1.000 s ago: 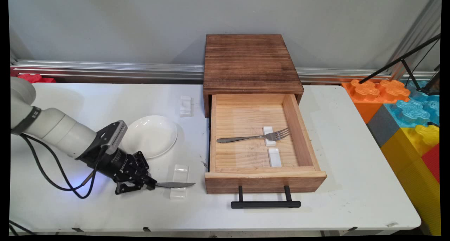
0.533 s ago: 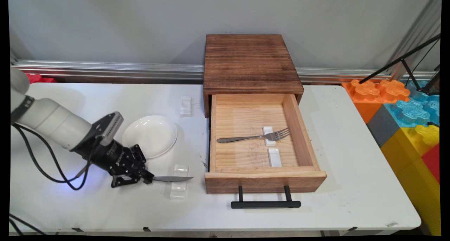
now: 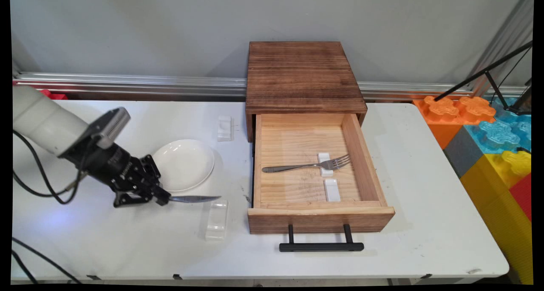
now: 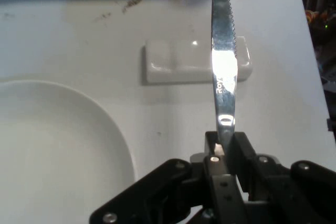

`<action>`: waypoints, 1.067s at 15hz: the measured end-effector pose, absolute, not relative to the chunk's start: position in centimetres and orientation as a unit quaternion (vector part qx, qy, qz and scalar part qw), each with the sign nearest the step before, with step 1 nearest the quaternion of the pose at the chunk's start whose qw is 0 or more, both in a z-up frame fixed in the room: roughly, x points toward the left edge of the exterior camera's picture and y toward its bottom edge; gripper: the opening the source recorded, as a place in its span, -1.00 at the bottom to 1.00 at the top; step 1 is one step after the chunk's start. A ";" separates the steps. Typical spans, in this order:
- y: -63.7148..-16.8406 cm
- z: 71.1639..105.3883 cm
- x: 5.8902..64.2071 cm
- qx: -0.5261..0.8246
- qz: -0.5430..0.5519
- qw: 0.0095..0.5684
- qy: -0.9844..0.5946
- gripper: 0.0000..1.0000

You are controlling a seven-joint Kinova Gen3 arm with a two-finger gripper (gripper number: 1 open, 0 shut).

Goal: Place the picked object into the drawer

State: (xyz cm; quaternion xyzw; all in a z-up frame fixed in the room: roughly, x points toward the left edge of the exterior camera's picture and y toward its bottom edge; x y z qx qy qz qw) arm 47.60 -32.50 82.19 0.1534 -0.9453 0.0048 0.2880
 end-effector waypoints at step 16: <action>-36.3 92.5 41.0 0.212 0.034 0.309 -0.927 -1.00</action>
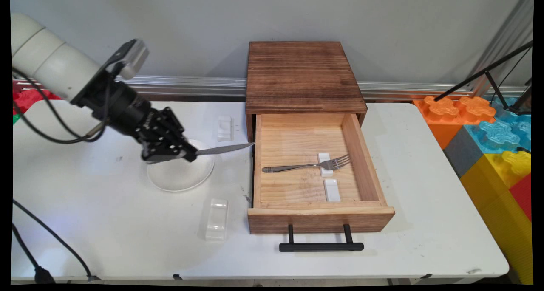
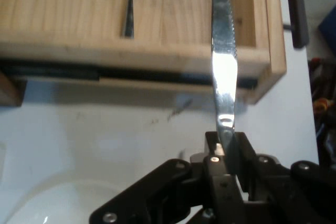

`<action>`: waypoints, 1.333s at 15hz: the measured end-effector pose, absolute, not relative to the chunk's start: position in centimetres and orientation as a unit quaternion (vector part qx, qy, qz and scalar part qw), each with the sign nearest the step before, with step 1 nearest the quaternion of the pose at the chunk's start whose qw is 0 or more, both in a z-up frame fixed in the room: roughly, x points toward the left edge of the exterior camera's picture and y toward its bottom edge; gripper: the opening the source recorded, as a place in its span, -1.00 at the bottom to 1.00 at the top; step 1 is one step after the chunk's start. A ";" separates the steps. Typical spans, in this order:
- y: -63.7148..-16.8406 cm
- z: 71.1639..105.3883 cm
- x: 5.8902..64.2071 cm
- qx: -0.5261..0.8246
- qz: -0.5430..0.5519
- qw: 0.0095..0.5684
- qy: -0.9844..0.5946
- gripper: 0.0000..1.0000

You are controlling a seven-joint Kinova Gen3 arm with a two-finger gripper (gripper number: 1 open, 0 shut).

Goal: Place the picked object into the drawer

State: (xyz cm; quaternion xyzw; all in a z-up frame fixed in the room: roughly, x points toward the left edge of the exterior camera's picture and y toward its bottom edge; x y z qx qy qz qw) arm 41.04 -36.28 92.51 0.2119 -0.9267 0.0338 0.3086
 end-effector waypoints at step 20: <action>-43.2 90.7 21.5 0.206 0.042 0.304 -0.929 -1.00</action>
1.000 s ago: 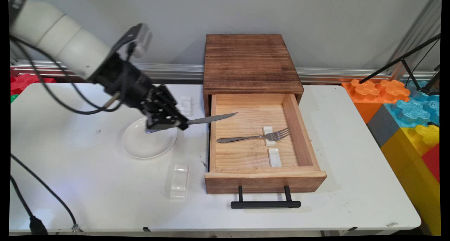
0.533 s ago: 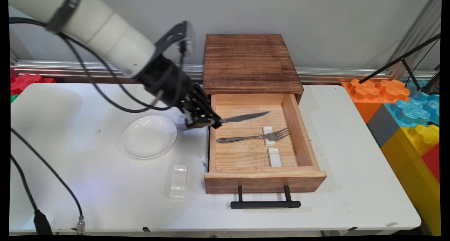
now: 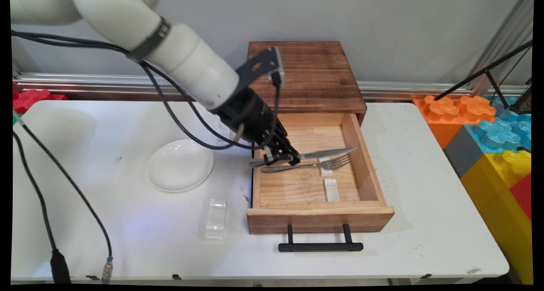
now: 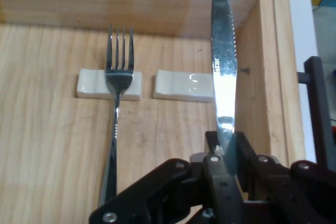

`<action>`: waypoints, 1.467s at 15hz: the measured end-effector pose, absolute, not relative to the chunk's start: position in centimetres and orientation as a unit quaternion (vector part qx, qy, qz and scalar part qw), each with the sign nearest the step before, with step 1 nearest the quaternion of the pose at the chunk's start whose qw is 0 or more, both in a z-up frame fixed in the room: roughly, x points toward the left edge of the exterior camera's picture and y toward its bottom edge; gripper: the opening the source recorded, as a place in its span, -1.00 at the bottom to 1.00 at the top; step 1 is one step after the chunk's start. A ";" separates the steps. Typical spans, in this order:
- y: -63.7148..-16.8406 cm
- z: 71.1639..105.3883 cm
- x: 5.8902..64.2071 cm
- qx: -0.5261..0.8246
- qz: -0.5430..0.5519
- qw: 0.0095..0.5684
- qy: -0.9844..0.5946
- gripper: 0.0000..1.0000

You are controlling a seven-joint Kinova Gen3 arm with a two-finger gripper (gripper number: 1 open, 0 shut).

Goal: Place the picked object into the drawer

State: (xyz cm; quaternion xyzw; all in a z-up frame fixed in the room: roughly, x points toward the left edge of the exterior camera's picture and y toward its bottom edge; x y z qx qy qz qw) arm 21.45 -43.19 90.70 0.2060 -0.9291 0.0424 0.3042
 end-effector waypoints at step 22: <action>-45.8 79.3 18.1 0.197 0.041 0.300 -0.933 -1.00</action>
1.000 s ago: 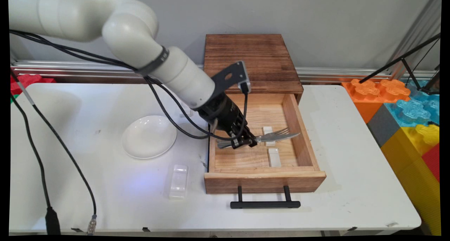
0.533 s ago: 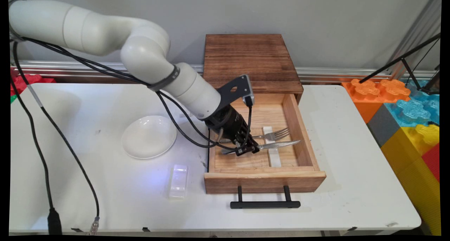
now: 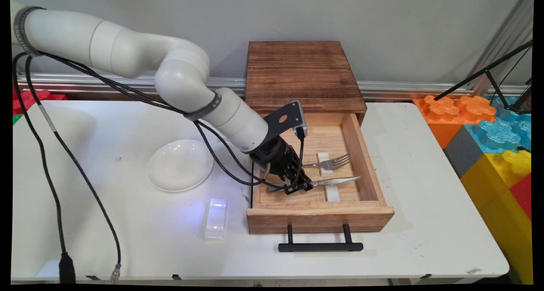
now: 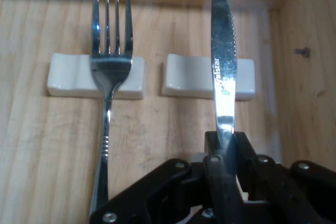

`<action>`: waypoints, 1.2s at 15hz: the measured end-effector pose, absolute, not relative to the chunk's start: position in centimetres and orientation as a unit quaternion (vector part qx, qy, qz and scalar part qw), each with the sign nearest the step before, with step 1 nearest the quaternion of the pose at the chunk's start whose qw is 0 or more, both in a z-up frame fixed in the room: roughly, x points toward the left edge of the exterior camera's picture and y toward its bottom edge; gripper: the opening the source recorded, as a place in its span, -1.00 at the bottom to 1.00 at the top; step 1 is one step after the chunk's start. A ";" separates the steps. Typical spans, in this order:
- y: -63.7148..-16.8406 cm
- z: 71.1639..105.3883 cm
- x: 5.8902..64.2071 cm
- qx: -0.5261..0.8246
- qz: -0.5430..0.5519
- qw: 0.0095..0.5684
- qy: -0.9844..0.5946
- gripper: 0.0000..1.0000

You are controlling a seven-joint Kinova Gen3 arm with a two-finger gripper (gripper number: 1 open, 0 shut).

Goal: Place the picked object into the drawer

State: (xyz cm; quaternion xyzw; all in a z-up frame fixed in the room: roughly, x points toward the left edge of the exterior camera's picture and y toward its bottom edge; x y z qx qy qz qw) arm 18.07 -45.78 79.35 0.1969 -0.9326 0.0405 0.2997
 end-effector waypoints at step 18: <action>-46.4 76.2 18.7 0.189 0.026 0.299 -0.935 1.00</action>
